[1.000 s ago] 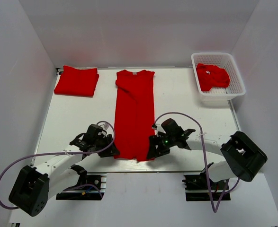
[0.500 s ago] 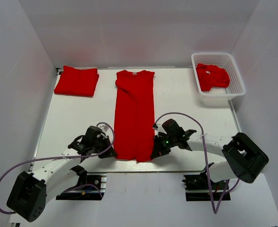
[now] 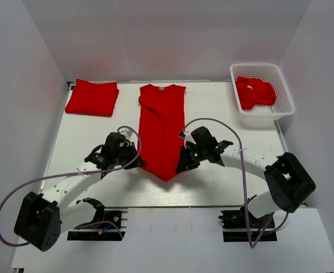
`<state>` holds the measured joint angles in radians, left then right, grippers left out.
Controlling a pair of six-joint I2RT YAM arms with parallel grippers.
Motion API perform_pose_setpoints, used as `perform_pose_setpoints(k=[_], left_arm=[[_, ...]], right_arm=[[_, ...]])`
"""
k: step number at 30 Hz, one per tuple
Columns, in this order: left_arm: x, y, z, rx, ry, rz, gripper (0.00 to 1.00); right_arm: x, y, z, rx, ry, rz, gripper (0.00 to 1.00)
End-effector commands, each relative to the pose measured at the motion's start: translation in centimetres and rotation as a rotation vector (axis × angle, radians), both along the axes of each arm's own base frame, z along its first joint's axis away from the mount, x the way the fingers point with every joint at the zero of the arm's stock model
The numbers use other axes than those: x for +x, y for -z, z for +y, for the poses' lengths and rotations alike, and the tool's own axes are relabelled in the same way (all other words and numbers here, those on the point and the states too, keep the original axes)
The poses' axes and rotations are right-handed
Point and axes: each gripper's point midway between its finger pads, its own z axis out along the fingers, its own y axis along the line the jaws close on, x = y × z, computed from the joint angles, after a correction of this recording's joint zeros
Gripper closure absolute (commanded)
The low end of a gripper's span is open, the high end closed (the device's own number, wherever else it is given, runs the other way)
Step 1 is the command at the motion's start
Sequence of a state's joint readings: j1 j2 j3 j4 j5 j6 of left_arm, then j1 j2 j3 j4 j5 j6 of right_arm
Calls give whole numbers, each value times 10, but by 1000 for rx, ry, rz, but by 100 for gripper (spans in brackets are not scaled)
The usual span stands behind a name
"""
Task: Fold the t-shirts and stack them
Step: Fold the folded rectangular tshirt in 1/3 of the way
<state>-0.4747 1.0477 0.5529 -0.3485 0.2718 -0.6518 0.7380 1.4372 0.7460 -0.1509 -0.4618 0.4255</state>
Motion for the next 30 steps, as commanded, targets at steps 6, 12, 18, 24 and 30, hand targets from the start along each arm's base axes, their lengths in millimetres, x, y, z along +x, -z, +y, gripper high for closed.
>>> perform_pose_setpoints(k=[6, 12, 18, 24, 30], left_arm=[[102, -26, -4, 53, -170, -172, 100], [157, -56, -2, 61, -211, -267, 100], [198, -68, 4, 87, -238, -299, 100], [220, -67, 18, 79, -267, -308, 100], [230, -44, 15, 74, -226, -271, 100]], right_arm=[[98, -21, -5, -41, 133, -138, 100], [146, -23, -16, -71, 205, -180, 100], [177, -30, -24, -77, 223, -214, 100], [206, -38, -22, -62, 217, -256, 100], [224, -44, -14, -27, 198, -273, 100]])
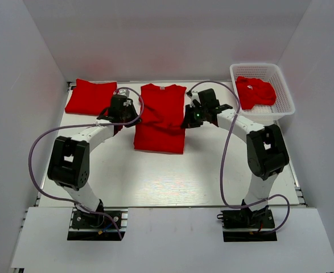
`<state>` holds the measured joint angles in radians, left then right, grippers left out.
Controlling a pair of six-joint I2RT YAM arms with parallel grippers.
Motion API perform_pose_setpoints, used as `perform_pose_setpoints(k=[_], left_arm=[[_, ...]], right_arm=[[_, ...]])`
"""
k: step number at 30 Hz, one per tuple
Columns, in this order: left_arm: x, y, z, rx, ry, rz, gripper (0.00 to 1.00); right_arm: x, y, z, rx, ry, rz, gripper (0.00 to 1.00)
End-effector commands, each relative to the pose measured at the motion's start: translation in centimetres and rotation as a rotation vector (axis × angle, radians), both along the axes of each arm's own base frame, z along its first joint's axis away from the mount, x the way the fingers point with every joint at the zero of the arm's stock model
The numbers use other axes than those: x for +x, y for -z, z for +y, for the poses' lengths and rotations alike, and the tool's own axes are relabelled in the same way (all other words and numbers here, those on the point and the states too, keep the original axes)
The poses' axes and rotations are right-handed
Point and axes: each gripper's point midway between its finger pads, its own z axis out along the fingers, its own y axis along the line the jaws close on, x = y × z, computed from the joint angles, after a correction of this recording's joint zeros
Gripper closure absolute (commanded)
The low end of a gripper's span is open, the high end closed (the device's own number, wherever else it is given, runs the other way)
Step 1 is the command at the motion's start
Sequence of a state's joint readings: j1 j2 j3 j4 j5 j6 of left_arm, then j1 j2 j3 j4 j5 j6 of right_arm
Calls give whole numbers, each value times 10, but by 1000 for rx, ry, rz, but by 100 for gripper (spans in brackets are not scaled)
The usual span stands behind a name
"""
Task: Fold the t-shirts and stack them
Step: Fold the folded rectangular tshirt in 1/3 of the way
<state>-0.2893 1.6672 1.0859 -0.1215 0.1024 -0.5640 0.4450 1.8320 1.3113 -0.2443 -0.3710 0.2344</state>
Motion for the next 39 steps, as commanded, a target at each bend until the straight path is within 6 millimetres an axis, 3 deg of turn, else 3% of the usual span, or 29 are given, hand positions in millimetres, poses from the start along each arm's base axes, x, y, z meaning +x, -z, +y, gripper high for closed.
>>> perform_pose_setpoints(k=[1, 5, 6, 8, 10, 11, 15, 16, 18, 19, 20, 21, 22, 23, 24, 25, 27, 28, 32, 33, 35, 36, 37, 38, 39], left_arm=[[17, -18, -11, -36, 62, -79, 100], [29, -15, -20, -63, 107, -75, 100], [29, -5, -20, -58, 106, -53, 100], [34, -5, -16, -59, 97, -56, 100], [35, 7, -13, -58, 95, -28, 100], [37, 4, -14, -60, 95, -37, 100], [41, 20, -11, -61, 79, -2, 100], [49, 15, -8, -70, 65, -11, 100], [56, 29, -2, -61, 29, 19, 100], [68, 22, 3, -60, 10, -3, 100], [75, 22, 7, -66, -5, 2, 88], [80, 23, 10, -73, -22, 17, 63], [98, 16, 18, -77, -41, -3, 17], [105, 12, 22, -85, -57, -7, 0], [113, 6, 25, -94, -58, -22, 0], [127, -10, 33, -101, -75, -62, 0], [134, -19, 33, -119, -62, -82, 0], [136, -30, 30, -130, -47, -95, 0], [116, -31, 17, -152, 67, -92, 0], [101, -15, 15, -139, 80, -54, 0], [85, -25, 12, -114, 112, -77, 0], [68, -8, 15, -101, 115, -30, 0], [57, -5, 12, -94, 131, -22, 0], [46, -21, 9, -106, 162, -55, 0], [25, -2, 13, -95, 166, -8, 0]], right_arm=[[18, -14, 2, 25, -20, -44, 100], [29, -11, 4, 25, -19, -40, 100], [29, -5, 4, 19, -22, -24, 100], [36, 2, 4, 14, -20, -17, 100], [40, 11, 3, 11, -23, 0, 100], [42, 11, 2, 12, -21, -3, 100], [57, 14, 0, 13, -6, -8, 100], [59, 23, 0, 7, 3, 7, 100], [78, 17, 2, 42, 36, -14, 100], [82, 18, 5, 69, 45, 2, 100], [92, 12, 5, 94, 46, -18, 99], [103, 3, 8, 127, 54, -32, 74], [116, -12, 8, 157, 61, -67, 66], [124, -18, 12, 173, 52, -96, 60], [129, -23, 11, 178, 56, -109, 52], [135, -33, 8, 190, 55, -130, 37], [135, -43, 7, 188, 38, -163, 29], [136, -47, 5, 183, 38, -179, 13], [107, -50, -4, 145, -2, -194, 10], [100, -61, -5, 149, -5, -209, 10], [77, -34, -13, 127, -5, -144, 10], [64, -38, -16, 129, -8, -142, 10], [59, -37, -18, 130, -13, -143, 10], [49, -34, -17, 141, -17, -114, 10], [30, -25, -20, 140, -26, -85, 10]])
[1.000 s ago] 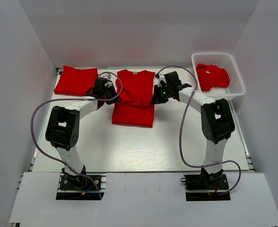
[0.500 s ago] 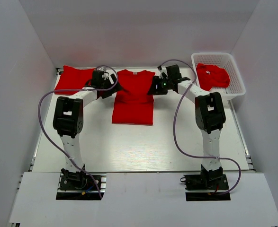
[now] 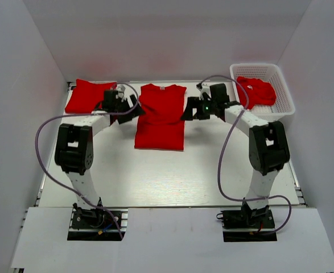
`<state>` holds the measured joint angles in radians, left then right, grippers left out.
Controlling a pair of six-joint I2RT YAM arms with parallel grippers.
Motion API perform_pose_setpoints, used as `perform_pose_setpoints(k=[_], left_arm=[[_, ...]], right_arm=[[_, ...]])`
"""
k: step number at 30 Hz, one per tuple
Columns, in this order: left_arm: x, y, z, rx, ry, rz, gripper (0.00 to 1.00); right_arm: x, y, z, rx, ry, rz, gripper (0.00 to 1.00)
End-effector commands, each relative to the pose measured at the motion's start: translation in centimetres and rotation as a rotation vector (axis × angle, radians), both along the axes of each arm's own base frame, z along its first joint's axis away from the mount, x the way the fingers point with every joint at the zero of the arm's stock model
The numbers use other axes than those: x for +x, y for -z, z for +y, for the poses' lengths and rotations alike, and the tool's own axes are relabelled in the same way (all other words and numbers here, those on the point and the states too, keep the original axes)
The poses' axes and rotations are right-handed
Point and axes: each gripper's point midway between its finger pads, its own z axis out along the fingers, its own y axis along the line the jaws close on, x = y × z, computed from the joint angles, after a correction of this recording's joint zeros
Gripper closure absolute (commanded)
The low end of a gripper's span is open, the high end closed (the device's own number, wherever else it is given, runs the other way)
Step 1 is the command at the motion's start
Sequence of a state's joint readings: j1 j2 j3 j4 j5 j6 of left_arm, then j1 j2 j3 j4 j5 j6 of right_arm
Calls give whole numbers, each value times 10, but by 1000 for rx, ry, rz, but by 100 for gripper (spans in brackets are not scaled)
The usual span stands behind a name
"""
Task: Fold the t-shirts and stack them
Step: Fold the folded rectangular tshirt in 1/3 of the way, then grab one side of the 2/3 rectangular tshirt with both arms
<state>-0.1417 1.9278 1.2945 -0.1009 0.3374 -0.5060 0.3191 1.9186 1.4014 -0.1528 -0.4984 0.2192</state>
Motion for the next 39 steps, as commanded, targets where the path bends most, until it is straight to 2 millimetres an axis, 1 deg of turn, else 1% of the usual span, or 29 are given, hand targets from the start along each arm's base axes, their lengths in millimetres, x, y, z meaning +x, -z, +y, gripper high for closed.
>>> perform_pose_setpoints(k=[1, 2, 3, 4, 5, 6, 7, 9, 10, 11, 14, 15, 16, 17, 19, 22, 23, 24, 25, 27, 28, 29, 31, 32, 33, 34, 35, 38, 39], left_arm=[[-44, -26, -7, 4, 97, -50, 0], [-52, -23, -6, 29, 95, -51, 0], [-69, -19, 0, 42, 83, -34, 0], [-76, -16, 3, 52, 72, -29, 0], [-84, -13, 2, 66, 82, -27, 0], [-96, -2, 5, 76, 77, 1, 0], [-101, -2, 7, 85, 85, 0, 0], [-113, 9, 7, 104, 93, 28, 0], [-115, 14, 9, 112, 87, 38, 0], [-121, 20, 11, 115, 88, 56, 0], [-124, 23, 6, 106, 104, 46, 0], [-128, 31, 5, 108, 119, 65, 0], [-129, 37, 5, 110, 120, 81, 0], [-130, 41, 5, 111, 120, 91, 0], [-130, 52, 6, 121, 128, 111, 0], [-132, 60, 3, 113, 151, 128, 7], [-135, 66, 0, 115, 161, 143, 18], [-134, 64, -2, 105, 169, 133, 29], [-134, 63, -4, 96, 178, 134, 36], [-141, 68, -5, 92, 194, 139, 49], [-145, 70, -10, 85, 213, 141, 53], [-148, 69, -9, 84, 213, 140, 61], [-152, 72, -12, 85, 222, 144, 71], [-154, 76, -8, 99, 211, 152, 78], [-154, 76, -8, 99, 211, 152, 87], [-154, 76, -8, 99, 211, 152, 100], [-154, 76, -8, 99, 211, 152, 100], [-155, 68, -16, 68, 225, 118, 100], [-153, 54, -17, 53, 216, 76, 100]], right_arm=[[-33, -9, 2, 39, -58, -7, 10], [-43, -12, 5, 53, -69, 4, 10], [-61, 7, 3, 50, -77, 50, 10], [-65, 4, 5, 64, -82, 43, 10], [-77, 14, 5, 67, -82, 80, 10], [-87, 19, 9, 76, -103, 102, 10], [-91, 22, 11, 77, -111, 114, 10], [-105, 32, 17, 81, -144, 152, 10], [-109, 40, 18, 78, -145, 175, 10], [-110, 42, 20, 79, -150, 177, 10], [-114, 53, 27, 77, -160, 210, 10], [-114, 58, 28, 77, -161, 222, 10], [-112, 57, 30, 77, -161, 218, 10], [-114, 64, 33, 68, -163, 238, 10], [-112, 67, 33, 69, -155, 249, 10], [-113, 77, 32, 54, -139, 274, 10], [-114, 81, 32, 49, -135, 287, 10], [-108, 81, 34, 59, -136, 266, 10], [-109, 83, 33, 59, -134, 275, 11], [-111, 84, 34, 72, -132, 289, 20], [-113, 85, 35, 71, -139, 291, 25], [-116, 85, 35, 77, -135, 305, 36], [-119, 85, 33, 74, -134, 307, 51], [-118, 85, 32, 71, -128, 304, 65], [-119, 85, 31, 68, -128, 305, 87], [-119, 81, 31, 70, -130, 297, 96], [-119, 79, 30, 71, -130, 294, 100], [-123, 64, 31, 88, -147, 267, 100], [-127, 64, 29, 83, -149, 266, 100]])
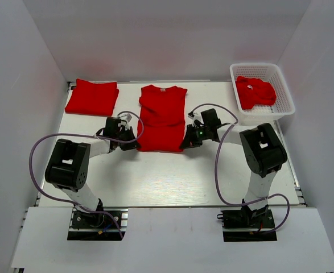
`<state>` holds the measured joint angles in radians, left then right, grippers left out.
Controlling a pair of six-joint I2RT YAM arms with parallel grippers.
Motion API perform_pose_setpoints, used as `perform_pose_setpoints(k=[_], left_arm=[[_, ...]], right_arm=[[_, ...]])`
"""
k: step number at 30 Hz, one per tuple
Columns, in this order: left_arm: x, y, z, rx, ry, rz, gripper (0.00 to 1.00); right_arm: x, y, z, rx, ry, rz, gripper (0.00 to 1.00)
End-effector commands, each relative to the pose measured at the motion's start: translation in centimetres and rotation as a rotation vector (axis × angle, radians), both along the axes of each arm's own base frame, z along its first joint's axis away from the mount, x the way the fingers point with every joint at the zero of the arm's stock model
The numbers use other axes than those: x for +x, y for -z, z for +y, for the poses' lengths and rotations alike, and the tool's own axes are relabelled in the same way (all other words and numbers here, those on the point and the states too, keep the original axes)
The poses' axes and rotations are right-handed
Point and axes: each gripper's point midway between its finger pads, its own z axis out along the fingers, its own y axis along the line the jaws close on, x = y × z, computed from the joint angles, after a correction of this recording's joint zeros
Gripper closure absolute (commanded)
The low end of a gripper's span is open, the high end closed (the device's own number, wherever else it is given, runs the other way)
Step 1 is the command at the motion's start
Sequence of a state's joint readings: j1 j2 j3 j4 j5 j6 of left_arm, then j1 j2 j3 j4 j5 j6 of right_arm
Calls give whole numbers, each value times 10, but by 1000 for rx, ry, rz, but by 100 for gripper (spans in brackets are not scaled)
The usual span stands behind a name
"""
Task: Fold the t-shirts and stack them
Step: Grab one side of the 2/3 rectangular tshirt with both arms
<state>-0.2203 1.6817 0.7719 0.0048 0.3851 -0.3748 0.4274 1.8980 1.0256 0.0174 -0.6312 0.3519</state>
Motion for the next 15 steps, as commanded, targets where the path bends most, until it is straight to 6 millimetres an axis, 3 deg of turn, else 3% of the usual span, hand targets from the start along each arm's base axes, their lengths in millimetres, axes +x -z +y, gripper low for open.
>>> perform_pose_setpoints(k=[1, 3, 4, 7, 9, 11, 12, 13, 14, 15], left_arm=[[-20, -13, -6, -26, 26, -26, 100], [-28, -23, -7, -49, 19, -42, 100], [-39, -31, -8, -61, 19, -54, 100], [-67, -38, -12, -112, 33, -26, 100], [-86, -58, -22, -178, 83, -40, 100], [-113, -61, -28, -212, 130, 21, 100], [-119, -65, -27, -216, 123, 32, 100], [-125, -78, -26, -230, 133, 4, 100], [-138, -79, -26, -229, 134, 42, 100], [-138, -95, -25, -235, 134, -12, 100]], right_arm=[[-11, -24, -2, 28, -26, -49, 100], [-19, -29, -7, 22, -22, -63, 100], [-26, -22, -12, 3, -15, -52, 100], [-41, -37, -19, 3, -14, -50, 100], [-65, -32, -28, -13, -22, -1, 100], [-90, -29, -38, -25, -35, 40, 100], [-99, -38, -42, -17, -36, 16, 100], [-112, -36, -47, -38, -48, 48, 100], [-117, -38, -50, -40, -49, 50, 100], [-127, -46, -55, -42, -60, 36, 100]])
